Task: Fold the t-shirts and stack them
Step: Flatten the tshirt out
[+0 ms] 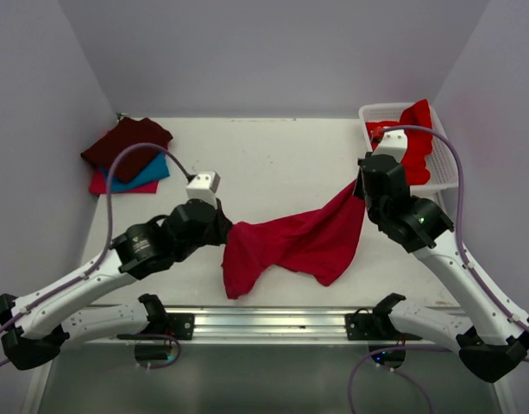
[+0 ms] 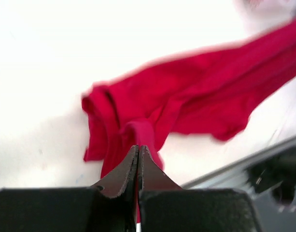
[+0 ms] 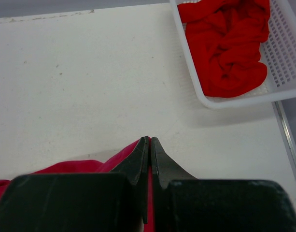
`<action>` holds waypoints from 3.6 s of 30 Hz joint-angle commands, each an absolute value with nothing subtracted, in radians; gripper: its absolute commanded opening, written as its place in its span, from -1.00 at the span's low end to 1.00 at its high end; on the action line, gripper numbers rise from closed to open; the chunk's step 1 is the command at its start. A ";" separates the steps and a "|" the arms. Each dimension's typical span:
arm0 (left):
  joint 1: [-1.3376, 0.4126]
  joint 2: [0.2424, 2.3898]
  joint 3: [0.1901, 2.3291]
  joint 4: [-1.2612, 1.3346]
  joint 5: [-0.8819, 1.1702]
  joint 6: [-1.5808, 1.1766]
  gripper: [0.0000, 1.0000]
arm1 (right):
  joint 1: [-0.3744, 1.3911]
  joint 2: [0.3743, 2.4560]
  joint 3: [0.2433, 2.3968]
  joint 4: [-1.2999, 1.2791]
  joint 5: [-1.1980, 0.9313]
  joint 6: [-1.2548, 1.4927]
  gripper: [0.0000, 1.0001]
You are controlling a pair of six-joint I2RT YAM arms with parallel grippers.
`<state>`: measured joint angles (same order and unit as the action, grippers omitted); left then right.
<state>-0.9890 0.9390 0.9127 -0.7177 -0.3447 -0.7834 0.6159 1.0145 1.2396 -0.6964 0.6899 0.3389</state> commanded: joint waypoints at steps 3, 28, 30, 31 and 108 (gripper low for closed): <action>-0.992 0.948 1.230 -0.897 -0.710 -0.629 -1.00 | 0.617 1.017 1.264 -0.683 0.721 0.331 -1.00; -0.992 0.957 1.634 -0.361 -1.064 0.078 -1.00 | 0.615 0.968 1.405 -0.470 0.864 0.131 -1.00; -0.992 0.962 1.660 -0.350 -1.014 0.101 -1.00 | 0.615 0.944 1.394 -0.381 0.800 0.057 -1.00; -0.992 0.963 1.669 -0.351 -0.962 0.107 -1.00 | 0.615 0.905 1.385 -0.352 0.770 0.039 -1.00; -0.374 1.201 1.631 -0.206 -0.515 0.087 -1.00 | 0.711 1.346 1.720 -0.143 0.862 -0.236 -1.00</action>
<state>-0.3321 1.3388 1.6478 -0.3073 -0.4286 0.0349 0.6006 1.4986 1.7676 -0.3862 0.7204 -0.0925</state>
